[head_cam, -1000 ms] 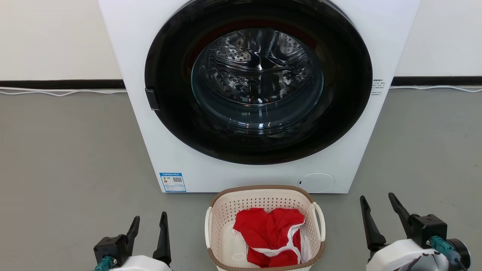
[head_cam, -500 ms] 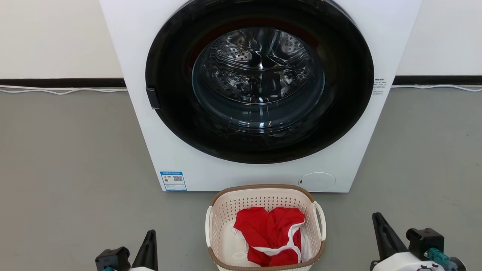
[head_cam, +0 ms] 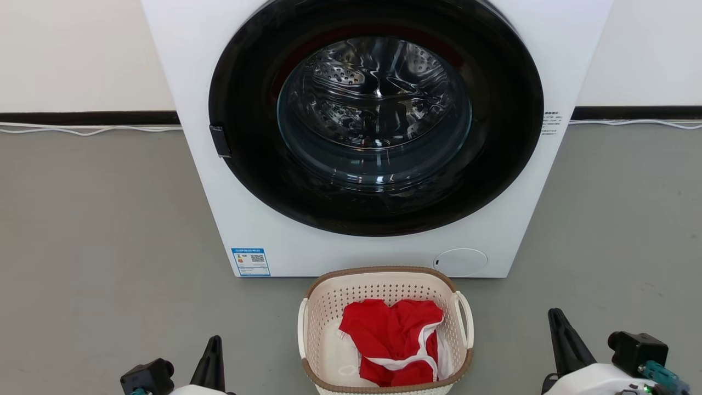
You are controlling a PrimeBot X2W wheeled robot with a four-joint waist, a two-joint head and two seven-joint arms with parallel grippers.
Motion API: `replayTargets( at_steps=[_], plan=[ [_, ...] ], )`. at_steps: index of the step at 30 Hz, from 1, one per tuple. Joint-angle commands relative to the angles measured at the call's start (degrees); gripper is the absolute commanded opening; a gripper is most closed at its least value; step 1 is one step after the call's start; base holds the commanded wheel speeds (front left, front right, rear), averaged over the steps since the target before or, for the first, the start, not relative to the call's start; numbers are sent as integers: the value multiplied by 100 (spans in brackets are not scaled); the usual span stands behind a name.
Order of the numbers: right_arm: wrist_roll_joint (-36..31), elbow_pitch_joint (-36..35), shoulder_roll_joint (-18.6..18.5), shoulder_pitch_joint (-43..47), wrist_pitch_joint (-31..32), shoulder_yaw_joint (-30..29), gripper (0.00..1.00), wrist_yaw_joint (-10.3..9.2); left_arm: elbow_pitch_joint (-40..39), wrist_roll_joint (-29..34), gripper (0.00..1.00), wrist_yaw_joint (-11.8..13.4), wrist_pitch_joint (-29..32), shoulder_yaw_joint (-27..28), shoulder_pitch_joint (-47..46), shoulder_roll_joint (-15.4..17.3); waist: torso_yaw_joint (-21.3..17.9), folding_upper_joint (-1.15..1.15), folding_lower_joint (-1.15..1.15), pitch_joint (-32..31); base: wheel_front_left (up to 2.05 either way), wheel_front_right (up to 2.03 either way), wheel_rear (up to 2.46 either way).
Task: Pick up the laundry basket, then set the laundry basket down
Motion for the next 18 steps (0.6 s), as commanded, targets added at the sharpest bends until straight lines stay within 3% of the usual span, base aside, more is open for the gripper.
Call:
replayTargets(
  at_steps=[1,18],
  plan=[
    [192,-187,-32,-234,38,11,0,7,-179,-141,0,-55,21,75,-232,9,-2,0,-1,3,0,0,0],
    [1504,-247,-36,-304,222,-3,0,13,-281,-1195,0,-205,313,267,-319,3,-29,0,-1,53,0,0,0]
  ],
)
